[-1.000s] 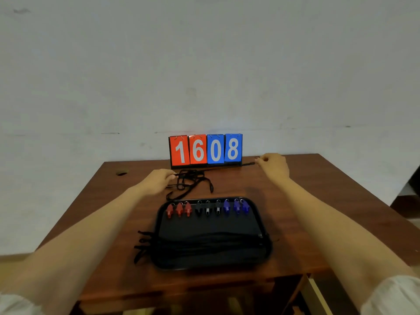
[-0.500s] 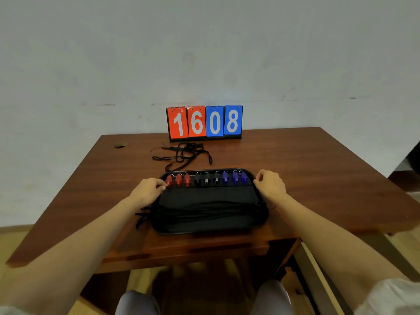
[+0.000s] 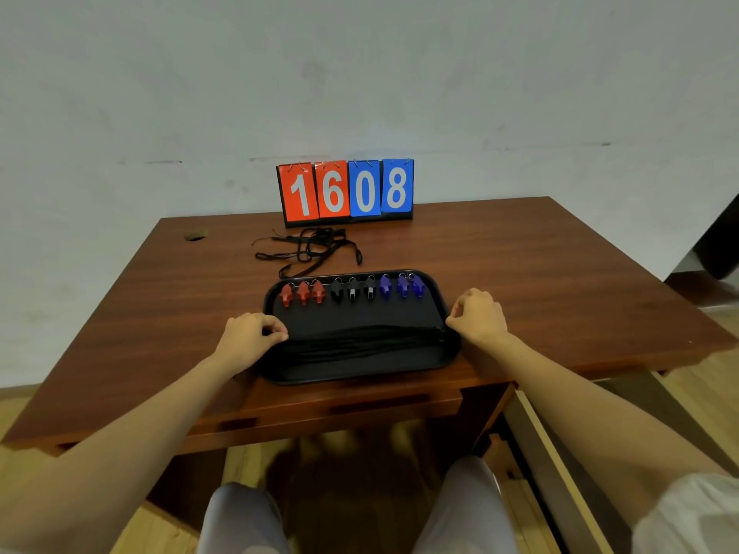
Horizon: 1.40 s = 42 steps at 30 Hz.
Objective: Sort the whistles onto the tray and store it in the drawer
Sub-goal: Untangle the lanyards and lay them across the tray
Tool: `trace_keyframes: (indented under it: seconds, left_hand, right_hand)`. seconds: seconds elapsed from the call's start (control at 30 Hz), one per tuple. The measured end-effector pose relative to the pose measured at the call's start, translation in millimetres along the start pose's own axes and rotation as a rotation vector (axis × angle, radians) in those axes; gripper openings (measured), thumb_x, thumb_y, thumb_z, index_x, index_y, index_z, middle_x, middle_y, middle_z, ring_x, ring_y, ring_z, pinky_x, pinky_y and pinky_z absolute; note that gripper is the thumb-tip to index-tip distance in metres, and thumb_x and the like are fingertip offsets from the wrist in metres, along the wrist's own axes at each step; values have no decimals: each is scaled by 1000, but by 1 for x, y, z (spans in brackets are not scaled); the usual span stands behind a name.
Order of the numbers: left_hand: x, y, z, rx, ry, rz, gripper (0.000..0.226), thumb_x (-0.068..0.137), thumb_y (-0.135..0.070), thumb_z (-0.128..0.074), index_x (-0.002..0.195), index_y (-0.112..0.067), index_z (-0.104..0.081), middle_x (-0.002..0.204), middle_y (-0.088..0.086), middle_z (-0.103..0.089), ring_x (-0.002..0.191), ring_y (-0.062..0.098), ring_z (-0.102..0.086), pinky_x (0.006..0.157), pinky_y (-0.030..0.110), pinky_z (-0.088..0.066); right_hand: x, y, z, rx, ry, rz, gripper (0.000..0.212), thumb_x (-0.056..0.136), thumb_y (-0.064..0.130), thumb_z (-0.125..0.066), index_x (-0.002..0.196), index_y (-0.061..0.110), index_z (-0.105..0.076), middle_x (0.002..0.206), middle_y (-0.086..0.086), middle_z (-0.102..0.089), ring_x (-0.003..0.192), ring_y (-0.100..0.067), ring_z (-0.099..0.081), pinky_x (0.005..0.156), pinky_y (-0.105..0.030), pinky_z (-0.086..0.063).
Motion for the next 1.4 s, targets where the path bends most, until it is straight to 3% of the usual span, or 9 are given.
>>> trace_keyframes:
  seconds: [0.27, 0.47, 0.67, 0.9, 1.07, 1.2, 1.27, 1.4]
  left_hand:
    - [-1, 5, -8, 78, -25, -3, 9, 89, -35, -61, 93, -33, -69, 101, -12, -69, 111, 18, -53, 94, 41, -28]
    - [-4, 7, -12, 118, -9, 6, 4, 88, -38, -61, 87, -39, -65, 97, -14, -66, 112, 18, -50, 85, 37, -23]
    - [-7, 4, -16, 202, -11, 26, 5, 87, -44, -60, 87, -41, -64, 102, -10, -60, 115, 19, -42, 85, 37, -21]
    - [-11, -6, -17, 187, -177, -122, 29, 83, -47, -63, 106, -31, -62, 110, -6, -53, 116, 21, -39, 82, 30, -15]
    - [-9, -20, -30, 200, -46, -218, 48, 85, -48, -60, 129, -31, -50, 135, -5, -44, 132, 19, -27, 101, 36, -17]
    - [-8, -18, -44, 256, 52, -274, 51, 94, -42, -48, 143, -32, -35, 153, -8, -29, 144, 15, -16, 112, 39, -9]
    - [-8, -15, -50, 307, 111, -280, 48, 98, -39, -41, 144, -32, -32, 155, -10, -24, 146, 13, -10, 115, 41, -4]
    - [-9, -14, -52, 285, 121, -257, 44, 100, -33, -38, 143, -31, -35, 151, -11, -33, 145, 11, -16, 115, 42, -1]
  right_hand:
    - [-4, -5, -10, -84, 55, 24, 12, 83, 29, -64, 78, 18, -59, 115, -7, -55, 112, -27, -48, 93, -40, -41]
    - [-5, -7, -15, -99, 56, 26, 16, 84, 27, -62, 92, 13, -65, 117, -8, -54, 114, -27, -46, 94, -40, -39]
    - [-6, -10, -16, -66, 44, 29, 12, 83, 24, -61, 88, 13, -61, 113, -7, -53, 111, -28, -46, 92, -40, -39]
    - [-8, -5, -19, 20, -59, 299, 25, 81, 25, -60, 105, 15, -59, 111, -3, -57, 114, -23, -47, 102, -40, -36]
    - [-8, 4, -36, -79, 121, 434, 35, 90, 26, -56, 123, 20, -59, 129, 1, -58, 131, -19, -43, 113, -42, -30]
    - [-13, 8, -45, -119, 272, 424, 41, 98, 18, -43, 139, 22, -46, 146, 6, -45, 145, -14, -22, 120, -44, -8]
    - [-15, 6, -48, -186, 295, 454, 43, 99, 14, -40, 141, 23, -44, 147, 6, -43, 145, -11, -21, 120, -43, -5]
    - [-17, 4, -46, -190, 278, 461, 44, 98, 13, -42, 141, 23, -43, 147, 5, -44, 144, -11, -23, 120, -43, -3]
Point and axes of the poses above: each hand's wrist, its own x-axis towards the middle knuckle, its own z-axis out of the back of the hand, y = z × x, the point moved 4 cm from there along x, towards the middle knuckle
